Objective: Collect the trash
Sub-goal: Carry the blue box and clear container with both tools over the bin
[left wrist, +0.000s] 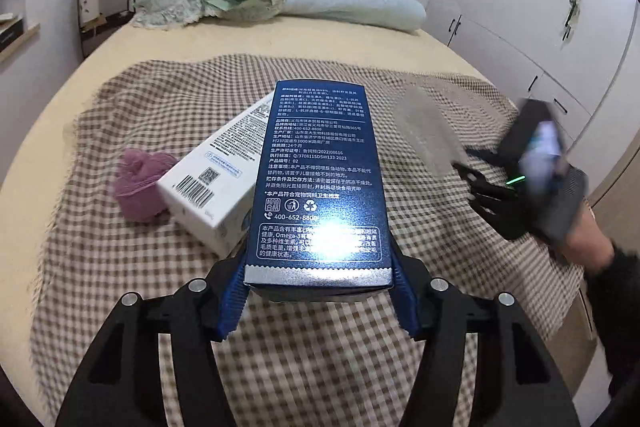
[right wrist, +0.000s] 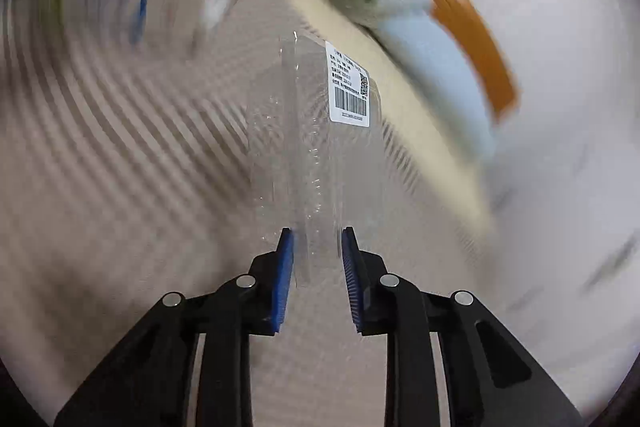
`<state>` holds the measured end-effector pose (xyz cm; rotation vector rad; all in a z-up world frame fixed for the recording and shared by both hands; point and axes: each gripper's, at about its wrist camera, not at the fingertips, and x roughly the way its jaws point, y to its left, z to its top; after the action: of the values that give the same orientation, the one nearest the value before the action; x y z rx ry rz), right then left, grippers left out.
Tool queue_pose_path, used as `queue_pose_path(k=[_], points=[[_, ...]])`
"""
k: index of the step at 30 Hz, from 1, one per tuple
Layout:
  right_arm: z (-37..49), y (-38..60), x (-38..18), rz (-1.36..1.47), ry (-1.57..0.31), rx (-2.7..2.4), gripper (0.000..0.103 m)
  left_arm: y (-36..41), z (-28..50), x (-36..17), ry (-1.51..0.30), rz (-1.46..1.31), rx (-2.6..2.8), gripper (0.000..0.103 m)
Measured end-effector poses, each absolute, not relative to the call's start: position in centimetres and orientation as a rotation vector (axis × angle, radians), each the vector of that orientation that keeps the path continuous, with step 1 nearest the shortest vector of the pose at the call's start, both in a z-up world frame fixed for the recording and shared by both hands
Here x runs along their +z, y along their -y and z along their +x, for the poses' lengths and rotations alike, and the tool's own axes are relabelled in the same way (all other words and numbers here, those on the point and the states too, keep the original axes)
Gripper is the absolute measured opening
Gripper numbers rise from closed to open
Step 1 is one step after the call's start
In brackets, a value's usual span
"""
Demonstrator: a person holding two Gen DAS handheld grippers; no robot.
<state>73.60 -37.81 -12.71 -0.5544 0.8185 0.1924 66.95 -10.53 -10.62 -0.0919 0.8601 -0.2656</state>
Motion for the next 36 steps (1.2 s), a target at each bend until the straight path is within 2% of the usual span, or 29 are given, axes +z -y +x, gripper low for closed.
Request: queue_pose_path(k=[2,6,14,21,27,32,36], points=[[69.9,38.9,-9.9,-0.255,-0.871,0.29,0.024,10.4,65.3,-9.8,-0.861,-0.106,-0.257,0.058],[63.1,38.8,-6.9,-0.01,-0.881,0.383,0.024,10.6,61.7,-8.2,-0.855,-0.106,-0.228,0.058],[50.5,40.4,-4.0,0.053,-0.885,0.333,0.025,13.0,51.8,-5.8,-0.851,-0.124,-0.286,0.058],[42.4,49.3,-6.5,0.152,-0.899,0.144,0.025,20.5,44.2,-6.8,-0.883,-0.058,-0.451,0.058],[32.7,57.8,-13.4,0.227,-1.015,-0.069,0.025,28.4,39.4,-10.8,-0.968,0.025,-0.617,0.058],[27.5,61.9,-26.4,0.364,-1.27,-0.156,0.025,33.7,36.8,-16.4,-1.112,0.112,-0.676,0.058],[27.0,63.8,-35.0,0.47,-1.403,-0.186,0.026,36.9,35.5,-19.4,-1.178,0.194,-0.697,0.058]])
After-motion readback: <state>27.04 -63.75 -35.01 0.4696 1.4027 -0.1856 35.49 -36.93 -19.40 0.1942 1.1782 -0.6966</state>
